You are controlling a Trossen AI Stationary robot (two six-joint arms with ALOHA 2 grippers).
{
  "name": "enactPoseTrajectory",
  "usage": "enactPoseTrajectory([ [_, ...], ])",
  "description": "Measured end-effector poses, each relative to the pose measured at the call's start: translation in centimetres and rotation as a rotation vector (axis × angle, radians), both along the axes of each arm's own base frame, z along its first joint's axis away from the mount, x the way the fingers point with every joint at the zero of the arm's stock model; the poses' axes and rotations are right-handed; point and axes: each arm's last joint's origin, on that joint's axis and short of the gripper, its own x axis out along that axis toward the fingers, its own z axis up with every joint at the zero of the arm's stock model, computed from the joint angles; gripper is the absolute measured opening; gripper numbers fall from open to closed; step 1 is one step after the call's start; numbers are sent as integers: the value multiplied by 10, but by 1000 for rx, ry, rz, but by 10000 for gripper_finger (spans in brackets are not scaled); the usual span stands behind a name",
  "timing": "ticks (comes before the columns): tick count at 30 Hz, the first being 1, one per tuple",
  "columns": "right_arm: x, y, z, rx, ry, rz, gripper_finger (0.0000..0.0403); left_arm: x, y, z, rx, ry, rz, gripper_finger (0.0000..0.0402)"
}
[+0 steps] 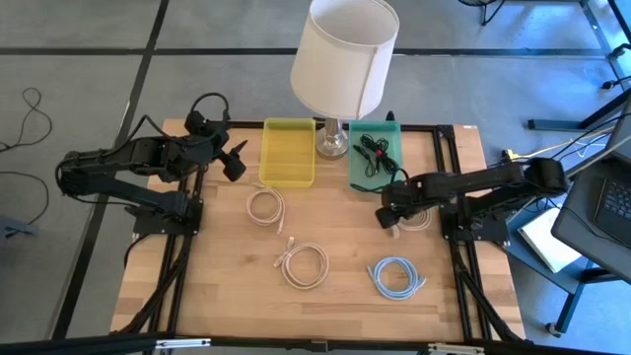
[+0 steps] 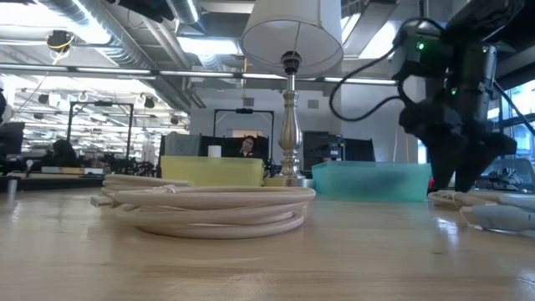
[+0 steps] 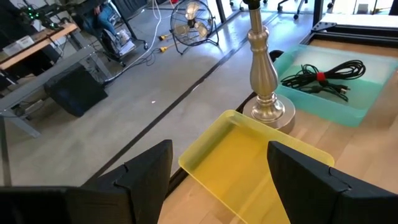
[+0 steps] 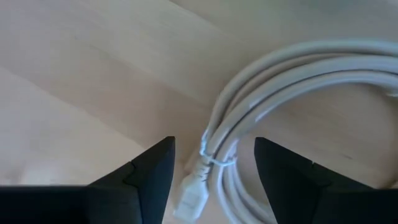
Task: Pick & Place USB Port
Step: Put the light brown HDMI cable into the yellow bin
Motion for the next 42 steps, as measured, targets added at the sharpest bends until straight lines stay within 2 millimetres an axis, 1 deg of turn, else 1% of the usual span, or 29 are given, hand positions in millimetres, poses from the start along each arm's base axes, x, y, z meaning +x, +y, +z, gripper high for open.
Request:
enactPoseTrajectory([
  [5, 7, -1, -17, -12, 65, 2, 222, 0, 0, 0, 1, 1, -1, 257],
  [8, 9, -1, -23, -29, 105, 0, 201, 0, 0, 0, 1, 2, -1, 257],
  [10, 8, -1, -24, -43, 126, -2, 164, 0, 0, 0, 1, 2, -2, 257],
  [12, 7, 0, -23, -63, 139, -19, 104, 0, 0, 0, 1, 3, -2, 257],
  [14, 5, 2, -17, -94, 135, -20, 41, 0, 0, 0, 1, 3, -2, 257],
  [15, 3, 3, -14, -115, 140, -19, 35, 0, 0, 0, 1, 3, -2, 257],
  [17, -2, 5, -4, -141, 157, -45, 36, 0, 0, 0, 1, 3, -2, 257],
  [21, -9, 17, 33, -149, 172, -59, 36, 0, 0, 0, 1, 2, -2, 257],
  [23, -13, 24, 59, -171, 168, -64, 36, 0, 0, 0, 1, 1, -1, 257],
  [25, -14, 32, 90, -200, 113, -45, 36, 0, 0, 0, -1, -8, 0, 257],
  [26, -13, 36, 106, -216, 57, -21, 36, 1, 0, 1, -3, -17, 2, 257],
  [28, -7, 43, 139, -269, -118, 39, 36, 2, 0, 2, -16, -52, 5, 257],
  [32, 8, 54, 197, -412, -485, 316, 36, 5, -1, 7, -74, -157, -29, 257],
  [34, 14, 56, 219, -488, -637, 431, 36, 7, -2, 12, -97, -225, -52, 257],
  [36, 19, 58, 236, -548, -751, 508, 36, 9, -3, 16, -115, -284, -93, 257],
  [38, 24, 57, 246, -601, -828, 561, 36, 12, -4, 22, -131, -353, -138, 257],
  [42, 38, 52, 251, -661, -905, 634, 36, 19, -7, 34, -175, -485, -286, 257],
])
